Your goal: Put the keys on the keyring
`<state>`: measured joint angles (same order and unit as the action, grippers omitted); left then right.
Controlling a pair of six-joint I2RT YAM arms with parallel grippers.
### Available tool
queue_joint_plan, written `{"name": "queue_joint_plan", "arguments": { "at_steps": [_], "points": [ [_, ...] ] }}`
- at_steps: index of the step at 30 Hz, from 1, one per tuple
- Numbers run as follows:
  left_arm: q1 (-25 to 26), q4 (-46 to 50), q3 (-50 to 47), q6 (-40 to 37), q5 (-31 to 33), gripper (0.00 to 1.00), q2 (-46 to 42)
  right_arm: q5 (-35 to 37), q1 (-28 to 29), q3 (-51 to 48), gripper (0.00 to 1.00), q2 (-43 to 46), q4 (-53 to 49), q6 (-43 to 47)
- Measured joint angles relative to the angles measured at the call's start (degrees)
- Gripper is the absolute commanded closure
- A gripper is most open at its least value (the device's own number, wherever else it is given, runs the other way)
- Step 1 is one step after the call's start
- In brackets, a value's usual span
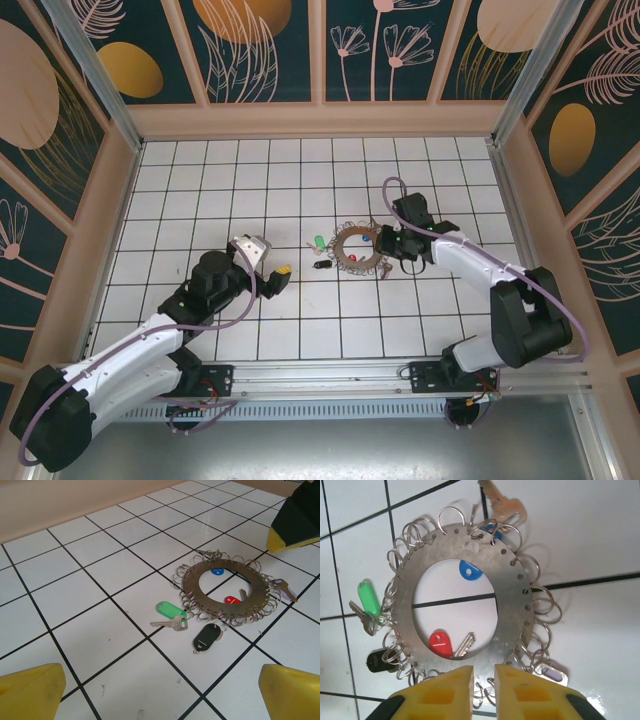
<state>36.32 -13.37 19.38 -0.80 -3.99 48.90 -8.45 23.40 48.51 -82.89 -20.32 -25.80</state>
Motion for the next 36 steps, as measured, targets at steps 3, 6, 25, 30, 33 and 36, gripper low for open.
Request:
{"name": "queue_joint_plan", "arguments": {
  "at_steps": [3,6,25,30,33,36],
  "points": [
    [0.0,0.0,0.0,0.0,0.0,0.01,0.0,-0.1,0.7,0.1,0.77,-1.7,-1.9,2.7],
    [0.0,0.0,0.0,0.0,0.0,0.01,0.0,-0.2,1.5,0.1,0.76,-2.6,-2.9,4.2],
    [0.0,0.0,0.0,0.0,0.0,0.01,0.7,8.5,6.4,0.9,0.83,-8.2,-3.5,3.9],
    [0.0,0.0,0.0,0.0,0.0,0.01,0.8,10.8,6.4,0.9,0.84,-6.6,-3.7,3.2],
    [0.0,0.0,0.0,0.0,0.0,0.01,0.9,12.1,6.4,0.9,0.83,-6.0,-3.8,2.8],
    [0.0,0.0,0.0,0.0,0.0,0.01,0.9,13.1,6.4,0.9,0.83,-5.4,-4.0,2.7]
  ]
}}
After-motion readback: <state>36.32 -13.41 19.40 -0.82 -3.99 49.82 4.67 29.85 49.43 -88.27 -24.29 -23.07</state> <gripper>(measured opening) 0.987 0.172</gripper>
